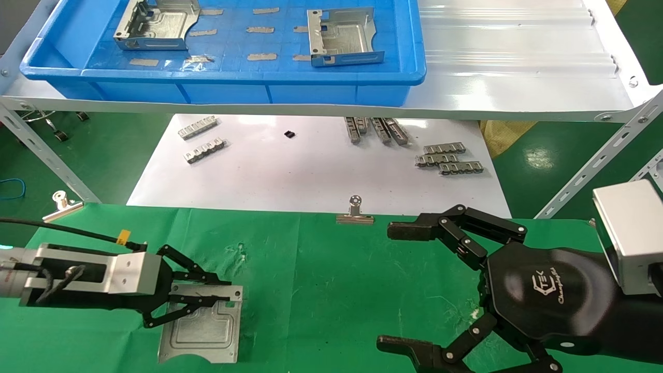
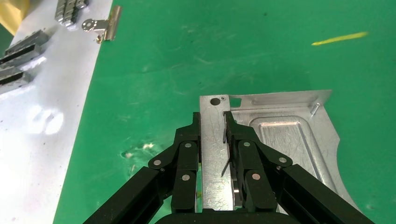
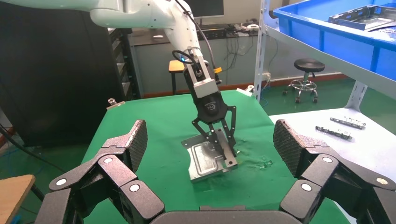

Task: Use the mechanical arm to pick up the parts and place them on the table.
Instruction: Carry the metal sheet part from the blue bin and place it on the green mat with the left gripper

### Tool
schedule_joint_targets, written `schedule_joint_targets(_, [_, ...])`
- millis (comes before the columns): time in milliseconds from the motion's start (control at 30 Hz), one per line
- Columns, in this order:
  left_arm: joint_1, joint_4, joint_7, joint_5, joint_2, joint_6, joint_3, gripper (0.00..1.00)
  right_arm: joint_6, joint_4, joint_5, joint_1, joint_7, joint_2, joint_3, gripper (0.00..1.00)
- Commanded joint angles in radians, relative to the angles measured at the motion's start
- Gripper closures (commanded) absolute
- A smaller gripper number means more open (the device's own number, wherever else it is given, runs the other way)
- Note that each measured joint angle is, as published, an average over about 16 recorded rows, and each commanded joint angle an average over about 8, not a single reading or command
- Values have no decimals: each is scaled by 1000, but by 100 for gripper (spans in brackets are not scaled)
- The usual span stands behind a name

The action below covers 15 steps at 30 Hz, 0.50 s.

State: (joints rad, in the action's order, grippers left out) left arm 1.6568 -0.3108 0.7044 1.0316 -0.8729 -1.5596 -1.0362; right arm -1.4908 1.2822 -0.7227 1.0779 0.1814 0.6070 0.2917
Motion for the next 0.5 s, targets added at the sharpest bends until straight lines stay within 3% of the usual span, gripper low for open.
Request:
schedule_joint_targets(33, [2, 33, 19, 0, -15, 4, -3, 94, 0, 0, 0, 0, 0, 0, 0, 0])
schedule_joint_targets(100, [5, 58, 35, 4, -29, 8, -6, 75, 0, 0, 0, 0, 0, 0, 0, 0])
schedule_joint_targets(267, [13, 113, 76, 8, -61, 22, -8, 14, 0, 0, 0, 0, 0, 0, 1, 0])
schedule_joint_targets(300, [15, 124, 83, 8, -68, 27, -8, 6, 0, 0, 0, 0, 0, 0, 1, 0])
schedule_joint_targets(367, [19, 144, 98, 10, -82, 40, -8, 0, 0, 0, 0, 0, 0, 0, 1, 0])
schedule_joint_targets(500, [25, 176, 125, 14, -111, 66, -9, 0, 0, 0, 1, 0, 0, 0, 1, 0])
